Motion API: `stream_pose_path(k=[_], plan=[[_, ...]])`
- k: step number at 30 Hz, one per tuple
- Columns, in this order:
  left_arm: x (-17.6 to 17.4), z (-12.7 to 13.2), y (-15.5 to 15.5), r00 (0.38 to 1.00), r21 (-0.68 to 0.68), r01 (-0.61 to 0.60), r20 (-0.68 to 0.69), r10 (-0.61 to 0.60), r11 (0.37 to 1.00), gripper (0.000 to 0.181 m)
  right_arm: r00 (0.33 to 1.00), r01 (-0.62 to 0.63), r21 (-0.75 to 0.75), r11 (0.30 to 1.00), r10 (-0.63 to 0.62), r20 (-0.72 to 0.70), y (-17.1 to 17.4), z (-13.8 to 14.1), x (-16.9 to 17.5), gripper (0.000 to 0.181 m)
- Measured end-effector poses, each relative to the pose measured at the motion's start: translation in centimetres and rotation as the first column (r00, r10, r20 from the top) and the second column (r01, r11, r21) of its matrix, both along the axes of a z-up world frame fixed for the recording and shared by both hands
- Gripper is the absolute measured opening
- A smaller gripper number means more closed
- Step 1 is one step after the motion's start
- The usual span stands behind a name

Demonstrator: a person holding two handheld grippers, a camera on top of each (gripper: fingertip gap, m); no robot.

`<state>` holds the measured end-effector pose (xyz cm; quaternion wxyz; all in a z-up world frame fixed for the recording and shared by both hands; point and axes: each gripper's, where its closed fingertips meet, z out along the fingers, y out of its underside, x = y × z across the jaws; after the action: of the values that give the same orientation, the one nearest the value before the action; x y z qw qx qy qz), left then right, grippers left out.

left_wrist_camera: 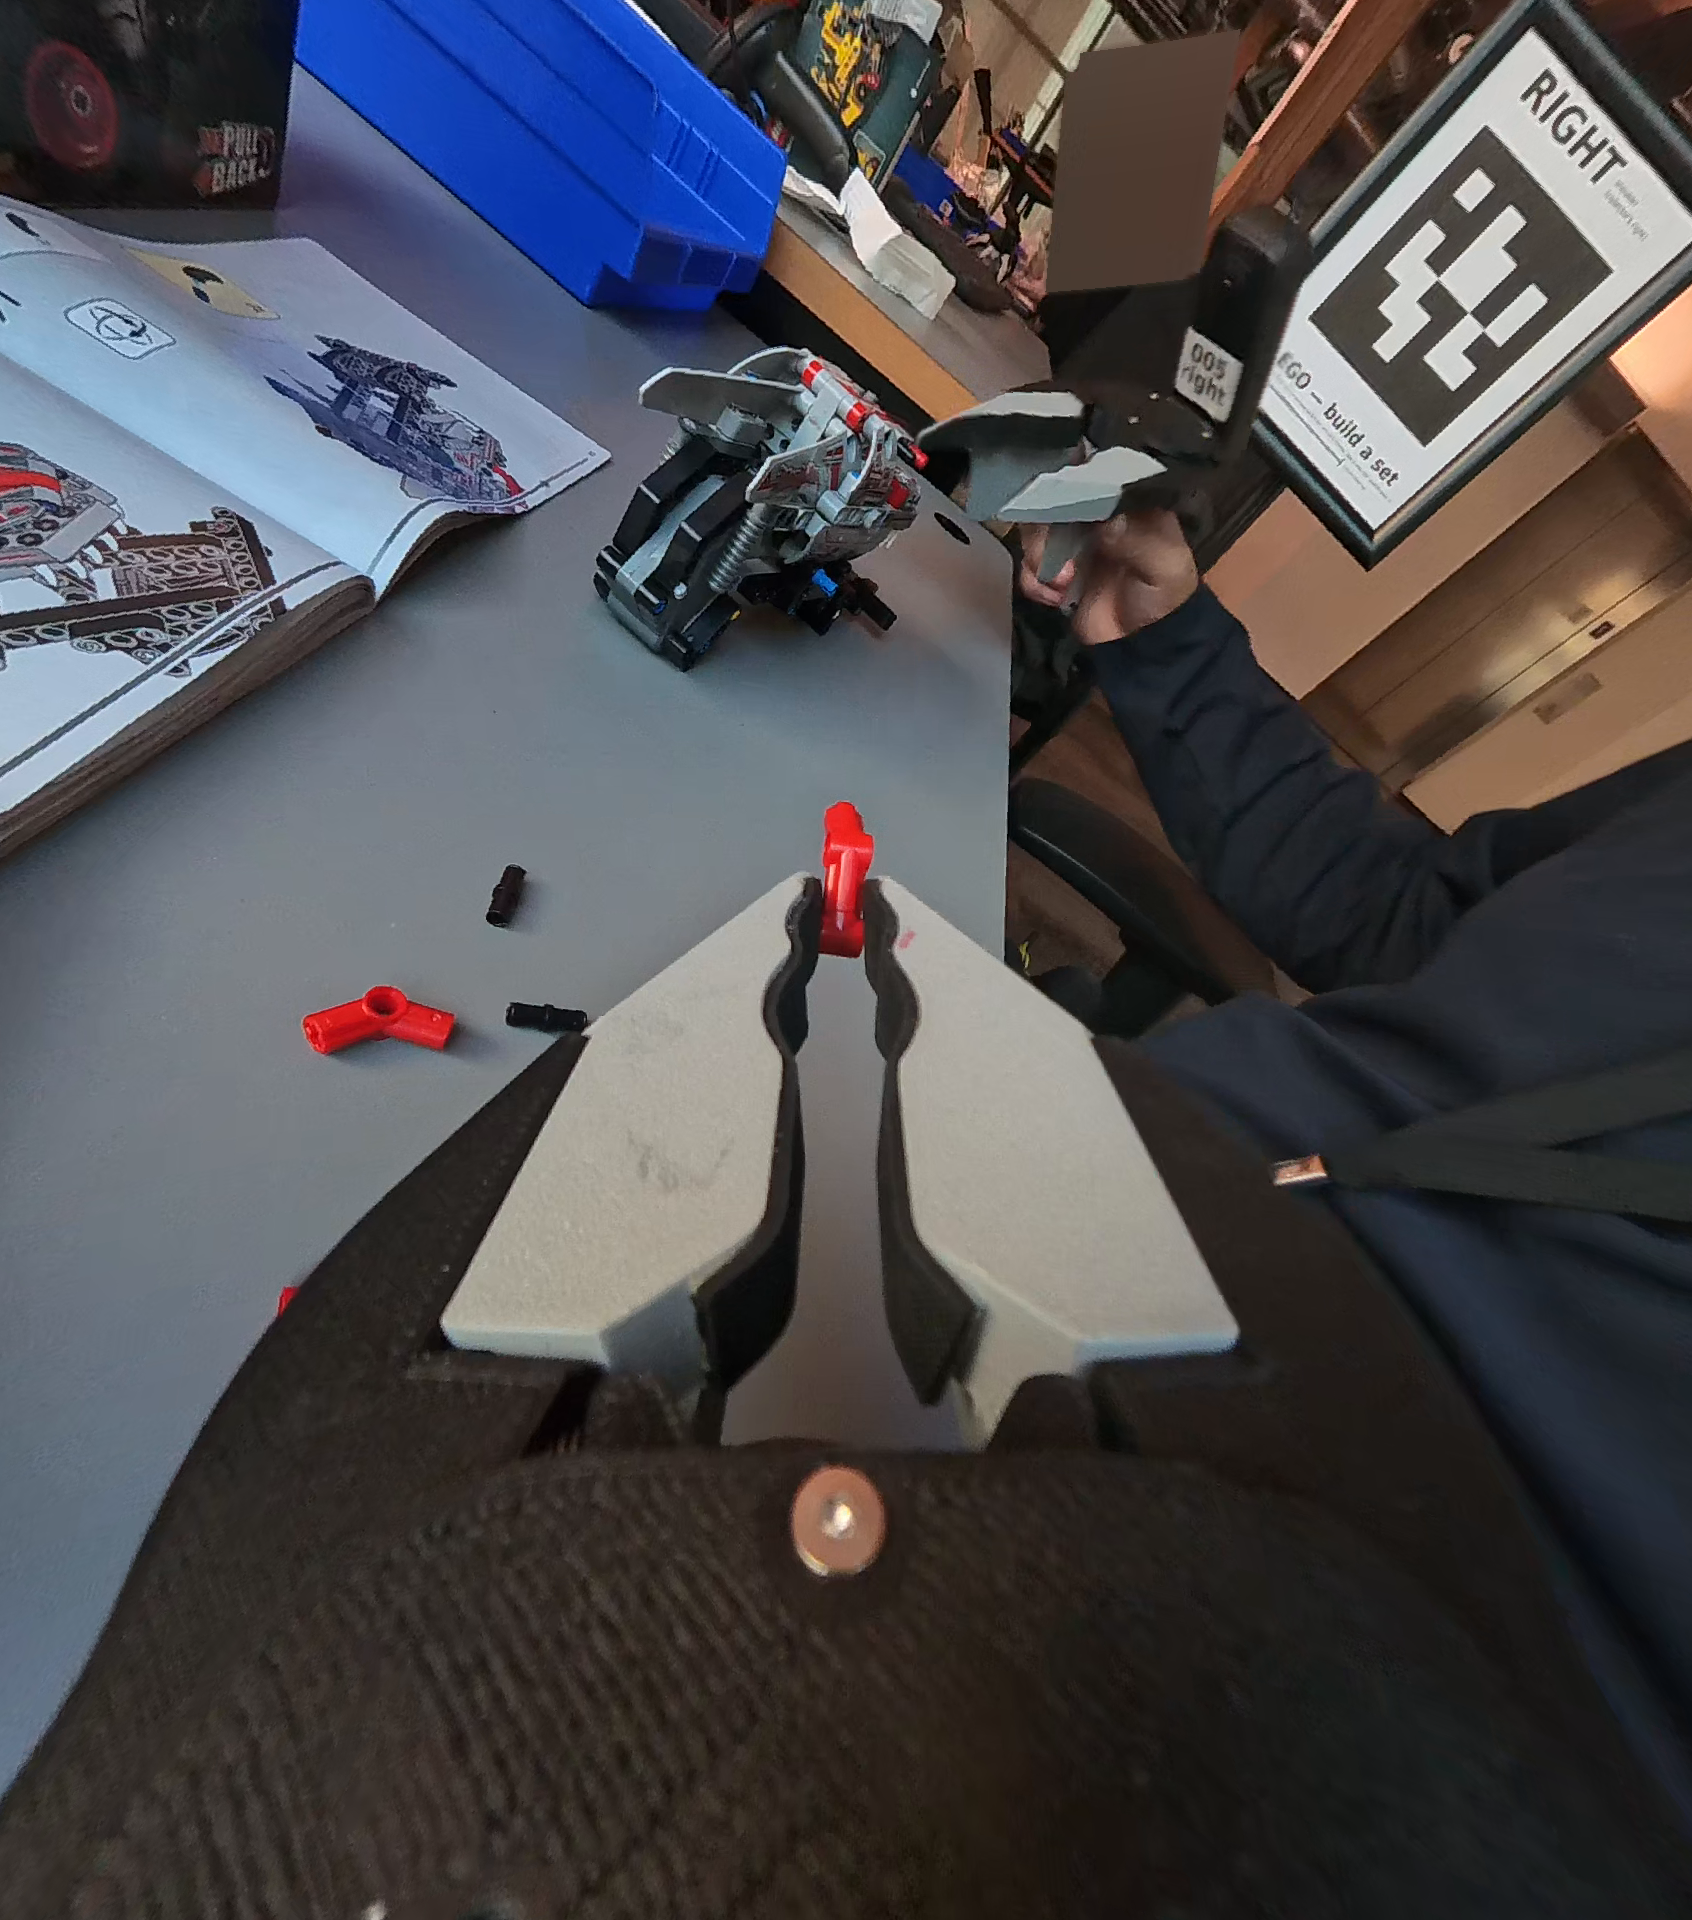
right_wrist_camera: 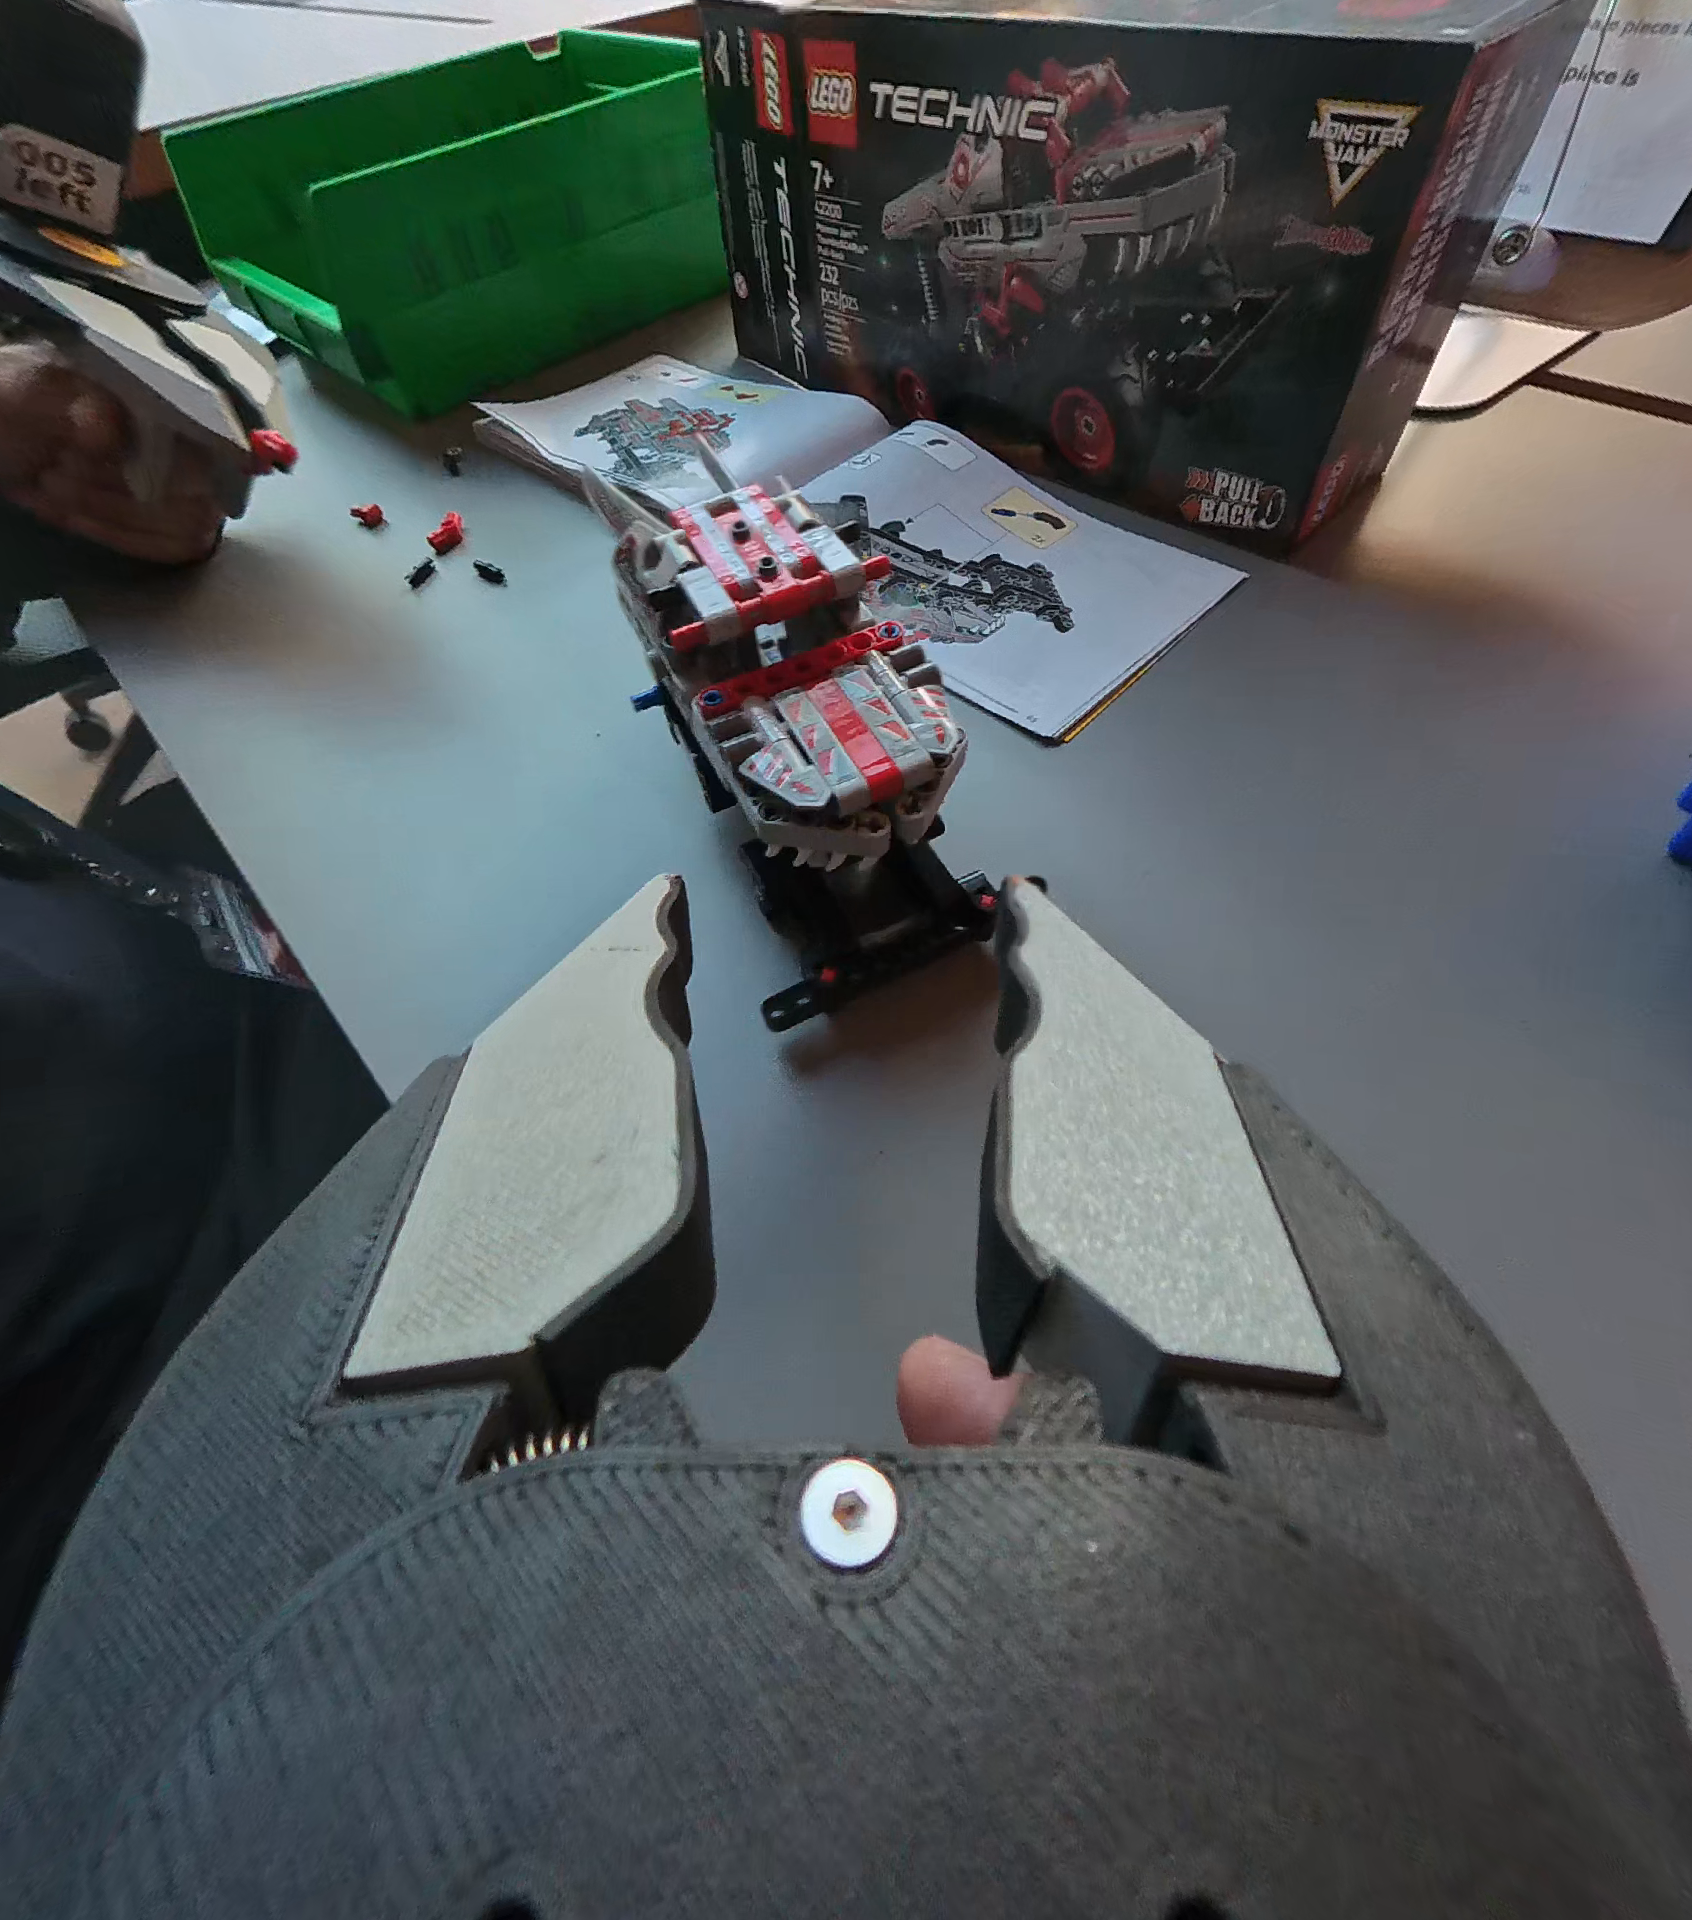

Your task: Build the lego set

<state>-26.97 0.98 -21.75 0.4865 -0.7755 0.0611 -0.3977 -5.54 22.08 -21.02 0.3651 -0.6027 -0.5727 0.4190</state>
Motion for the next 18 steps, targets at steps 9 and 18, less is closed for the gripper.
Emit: stream_pose_path(k=[9, 18], plan=[[1.7, -0.5, 0.3, 0.999, -0.021, 0.030, -0.042, -0.031, 0.999, 0.004, 1.000, -0.008, 0.042, 0.999, 0.007, 0.028, -1.9, -1.1, 1.7, 0.048], [1.5, -0.2, 0.4, 0.999, 0.006, -0.012, -0.048, 0.012, 1.000, 0.004, 0.999, -0.019, 0.011, 1.000, 0.018, 0.049, -2.9, -3.5, 1.8, 0.049]])
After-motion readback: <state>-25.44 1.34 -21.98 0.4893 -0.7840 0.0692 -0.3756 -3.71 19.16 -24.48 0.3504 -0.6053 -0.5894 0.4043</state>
